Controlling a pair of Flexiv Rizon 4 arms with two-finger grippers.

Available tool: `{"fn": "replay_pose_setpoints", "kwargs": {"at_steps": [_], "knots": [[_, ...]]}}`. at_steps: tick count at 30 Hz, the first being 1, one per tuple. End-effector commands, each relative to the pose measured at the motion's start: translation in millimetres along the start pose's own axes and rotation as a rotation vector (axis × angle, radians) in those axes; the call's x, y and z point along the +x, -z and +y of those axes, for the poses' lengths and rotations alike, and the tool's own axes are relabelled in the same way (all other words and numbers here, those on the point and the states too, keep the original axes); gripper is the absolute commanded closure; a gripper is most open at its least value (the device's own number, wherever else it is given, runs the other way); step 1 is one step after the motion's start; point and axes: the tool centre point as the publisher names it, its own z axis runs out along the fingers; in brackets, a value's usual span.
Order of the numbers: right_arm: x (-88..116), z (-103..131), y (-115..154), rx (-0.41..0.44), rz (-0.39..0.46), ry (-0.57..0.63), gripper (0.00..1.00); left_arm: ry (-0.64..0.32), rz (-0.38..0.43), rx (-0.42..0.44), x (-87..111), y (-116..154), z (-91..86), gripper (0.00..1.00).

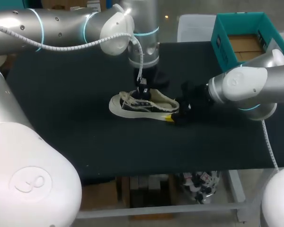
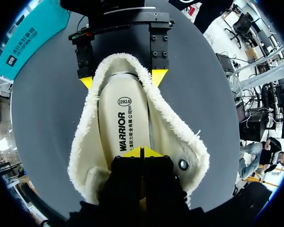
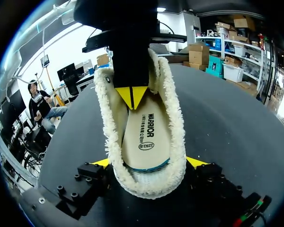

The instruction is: Open the shoe tongue, take the insole out of the shoe, put the insole back into the shoe, and pack the shoe into the shoebox

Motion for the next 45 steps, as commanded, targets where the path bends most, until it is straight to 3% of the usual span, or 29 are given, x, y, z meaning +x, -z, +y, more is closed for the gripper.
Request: {"fn": "replay_pose_setpoints", "kwargs": {"at_steps": [1,28,34,45], "knots": [[-2,-4,-1,-0.003,0.005,0.0,1.0,-0.009,0.008,0.001,1.4,-3,-1.0,1.0],[-2,-4,-1,-0.003,0.005,0.0,1.0,0.007,0.028,-0.026,20.7,-35,-11.7,1.0],[-2,-4,-1,-0.003,0.005,0.0,1.0,0.027,0.025,-0.03,19.1,-37,-9.8,0.88],[-2,-4,-1,-0.003,0.005,0.0,1.0,0.023,0.004,-0.064,24.3,-38,-12.4,0.78]]}}
